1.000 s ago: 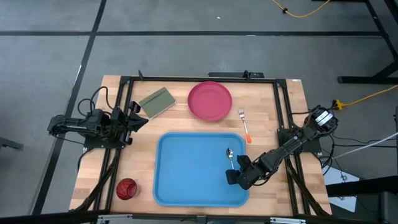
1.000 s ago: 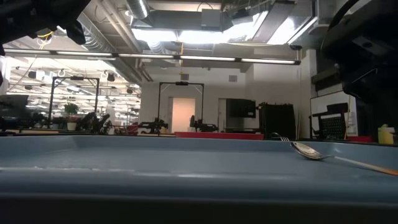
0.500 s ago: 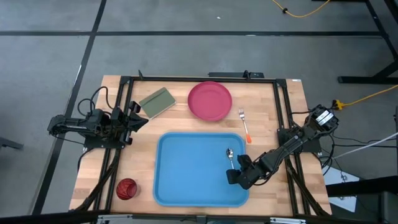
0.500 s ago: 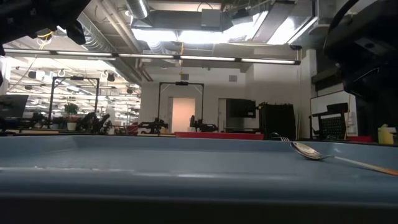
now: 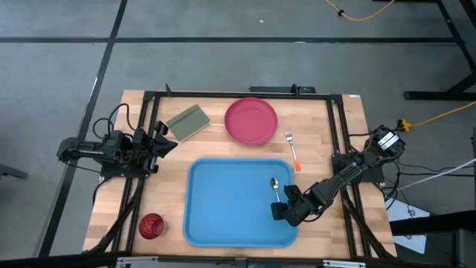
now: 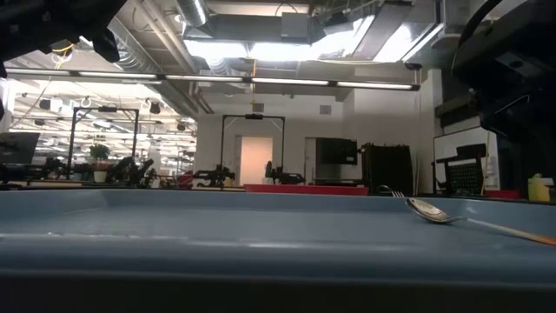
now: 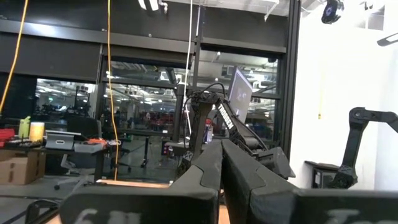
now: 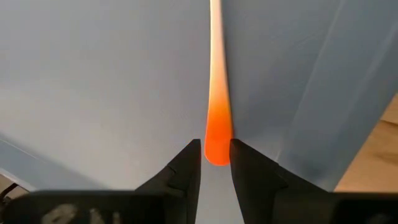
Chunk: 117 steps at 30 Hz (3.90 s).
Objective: Pick and place plate/cup/fork/spoon on tray
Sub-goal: Put the orange spoon on the right of the blue tray, then put the orange fork to the left of the orange spoon on the blue tray
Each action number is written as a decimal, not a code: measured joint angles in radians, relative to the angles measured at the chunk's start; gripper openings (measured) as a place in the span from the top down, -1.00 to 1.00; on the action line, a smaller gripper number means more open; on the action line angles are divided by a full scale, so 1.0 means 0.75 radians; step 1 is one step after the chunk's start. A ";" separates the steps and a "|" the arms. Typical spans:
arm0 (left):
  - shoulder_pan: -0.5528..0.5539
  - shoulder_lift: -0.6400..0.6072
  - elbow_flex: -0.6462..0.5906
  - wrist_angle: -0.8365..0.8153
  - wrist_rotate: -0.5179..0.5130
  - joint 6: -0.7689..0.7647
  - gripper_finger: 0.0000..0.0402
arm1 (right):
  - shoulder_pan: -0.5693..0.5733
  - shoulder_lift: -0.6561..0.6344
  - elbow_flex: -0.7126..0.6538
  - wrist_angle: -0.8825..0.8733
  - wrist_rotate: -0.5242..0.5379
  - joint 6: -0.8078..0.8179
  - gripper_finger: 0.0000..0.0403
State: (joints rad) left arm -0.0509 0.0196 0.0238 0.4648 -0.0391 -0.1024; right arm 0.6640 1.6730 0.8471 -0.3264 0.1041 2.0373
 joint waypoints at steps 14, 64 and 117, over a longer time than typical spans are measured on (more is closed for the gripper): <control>0.000 0.000 0.000 0.000 0.000 0.000 1.00 | 0.000 0.004 0.000 0.002 0.010 0.002 0.55; 0.000 0.000 0.001 0.000 0.005 0.000 1.00 | -0.320 0.032 0.651 -1.653 0.513 -0.312 0.55; 0.000 0.000 0.001 -0.008 -0.007 0.010 1.00 | -1.310 -0.126 0.062 -0.685 -0.052 -1.601 0.55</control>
State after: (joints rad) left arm -0.0509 0.0196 0.0242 0.4587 -0.0441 -0.0948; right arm -0.3183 1.5784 0.8936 -0.8400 0.0651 0.8368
